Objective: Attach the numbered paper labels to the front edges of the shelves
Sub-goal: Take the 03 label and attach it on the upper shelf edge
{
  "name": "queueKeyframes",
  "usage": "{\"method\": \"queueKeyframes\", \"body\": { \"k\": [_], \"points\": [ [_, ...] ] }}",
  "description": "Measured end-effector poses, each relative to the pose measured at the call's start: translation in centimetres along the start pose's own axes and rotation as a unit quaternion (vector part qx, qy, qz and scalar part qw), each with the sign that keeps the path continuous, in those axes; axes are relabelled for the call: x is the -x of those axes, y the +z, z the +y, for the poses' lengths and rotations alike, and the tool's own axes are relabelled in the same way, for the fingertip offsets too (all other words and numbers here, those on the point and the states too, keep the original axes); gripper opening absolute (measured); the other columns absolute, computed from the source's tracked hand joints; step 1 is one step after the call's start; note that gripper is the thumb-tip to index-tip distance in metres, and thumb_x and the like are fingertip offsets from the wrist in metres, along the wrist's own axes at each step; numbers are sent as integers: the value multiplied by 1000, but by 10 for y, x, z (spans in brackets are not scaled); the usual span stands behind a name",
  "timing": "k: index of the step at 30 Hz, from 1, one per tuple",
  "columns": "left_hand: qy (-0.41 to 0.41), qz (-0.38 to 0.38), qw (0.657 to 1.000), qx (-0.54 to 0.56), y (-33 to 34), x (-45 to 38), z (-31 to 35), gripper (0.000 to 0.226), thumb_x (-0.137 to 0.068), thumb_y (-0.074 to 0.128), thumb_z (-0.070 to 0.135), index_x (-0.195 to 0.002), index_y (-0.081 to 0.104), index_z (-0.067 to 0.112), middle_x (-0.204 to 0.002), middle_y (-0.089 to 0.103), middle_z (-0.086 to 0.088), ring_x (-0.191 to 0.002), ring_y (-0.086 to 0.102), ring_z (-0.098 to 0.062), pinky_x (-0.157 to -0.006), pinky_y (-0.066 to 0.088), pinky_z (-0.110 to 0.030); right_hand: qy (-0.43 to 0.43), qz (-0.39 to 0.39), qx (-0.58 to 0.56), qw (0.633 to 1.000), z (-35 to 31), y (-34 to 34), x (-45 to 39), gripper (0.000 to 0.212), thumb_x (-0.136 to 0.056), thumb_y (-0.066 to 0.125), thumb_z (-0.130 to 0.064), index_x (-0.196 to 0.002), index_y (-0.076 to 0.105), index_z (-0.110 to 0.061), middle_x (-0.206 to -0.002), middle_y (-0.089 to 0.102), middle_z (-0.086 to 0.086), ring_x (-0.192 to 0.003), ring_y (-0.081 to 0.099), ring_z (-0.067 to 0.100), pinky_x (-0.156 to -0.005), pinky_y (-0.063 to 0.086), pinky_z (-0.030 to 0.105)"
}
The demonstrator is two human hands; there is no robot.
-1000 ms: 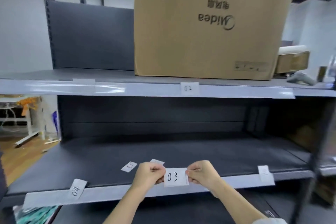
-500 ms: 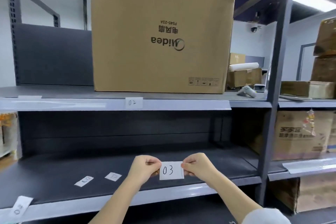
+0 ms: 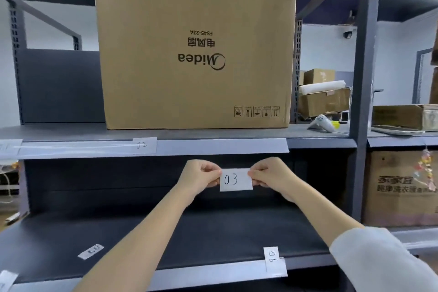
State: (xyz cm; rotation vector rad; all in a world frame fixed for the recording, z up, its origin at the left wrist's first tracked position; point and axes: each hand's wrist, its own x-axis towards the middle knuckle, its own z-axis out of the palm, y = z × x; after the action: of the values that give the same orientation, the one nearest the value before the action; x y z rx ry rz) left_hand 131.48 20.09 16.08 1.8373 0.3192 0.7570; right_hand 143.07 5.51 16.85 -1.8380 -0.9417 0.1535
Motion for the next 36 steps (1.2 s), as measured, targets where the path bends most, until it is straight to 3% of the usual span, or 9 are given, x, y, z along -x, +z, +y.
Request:
{"method": "queueKeyframes", "body": {
  "k": [2,6,12,16,19,23,28,32,36],
  "points": [
    [6,-4,1000,1,-1,-15,6,7,-84,60,4,-83,66,1,-74,65,-4,-68,61,-10,-58,54,-9,-3,-4,-6,1000,-5,-6,-15,22,-85,57,-8,-64,64,-3,-59,58,5,-50,45,9,-53,36,19],
    [32,0,999,16,-9,-53,21,11,-83,61,4,-74,62,8,-70,63,-3,-64,60,-9,-55,53,-8,-30,18,-22,999,-22,-18,-47,11,-86,61,-13,-83,68,-5,-65,62,2,-59,55,5,-53,45,9],
    [71,-13,997,3,-12,-104,47,13,-82,62,3,-71,63,9,-67,64,-4,-45,60,1,-51,51,-8,-66,49,0,997,-40,-40,-96,8,-84,63,-8,-77,67,-5,-63,62,2,-47,59,-2,-49,49,6],
    [86,15,996,-20,-4,-126,50,11,-83,62,7,-73,64,11,-68,63,0,-49,58,2,-52,49,-4,-79,45,20,996,-39,-52,-120,15,-84,62,-9,-70,66,-11,-64,60,5,-62,53,13,-60,49,17],
    [134,59,982,-122,3,-129,41,8,-83,61,14,-81,69,10,-66,61,7,-57,54,-2,-45,39,-3,-79,27,32,996,-30,-61,-133,18,-86,60,-9,-70,66,-12,-64,60,4,-62,52,12,-55,47,11],
    [181,10,946,-268,9,-126,28,14,-83,60,12,-82,73,7,-74,54,8,-63,49,-1,-59,37,-12,-69,18,15,997,-17,-70,-144,11,-86,60,-10,-80,68,-5,-63,60,3,-58,52,9,-51,48,6],
    [199,-9,937,-288,12,-127,19,12,-82,63,14,-86,75,13,-75,49,9,-59,45,-1,-56,34,-11,-58,3,-6,998,-8,-70,-147,11,-86,60,-7,-77,66,-7,-64,60,5,-43,55,-1,-47,47,4],
    [215,-12,936,-279,10,-124,16,11,-81,65,13,-86,75,13,-73,50,12,-55,48,5,-54,35,-6,-64,2,-15,998,-6,-69,-145,16,-86,59,-6,-72,65,-9,-61,59,4,-44,54,-1,-48,47,5],
    [237,-11,926,-294,9,-121,14,14,-82,65,14,-92,74,13,-75,51,12,-66,49,-1,-59,35,-5,-64,-7,-29,998,-5,-70,-143,17,-86,59,-6,-71,65,-10,-60,59,3,-49,55,3,-51,48,7]
  ]
}}
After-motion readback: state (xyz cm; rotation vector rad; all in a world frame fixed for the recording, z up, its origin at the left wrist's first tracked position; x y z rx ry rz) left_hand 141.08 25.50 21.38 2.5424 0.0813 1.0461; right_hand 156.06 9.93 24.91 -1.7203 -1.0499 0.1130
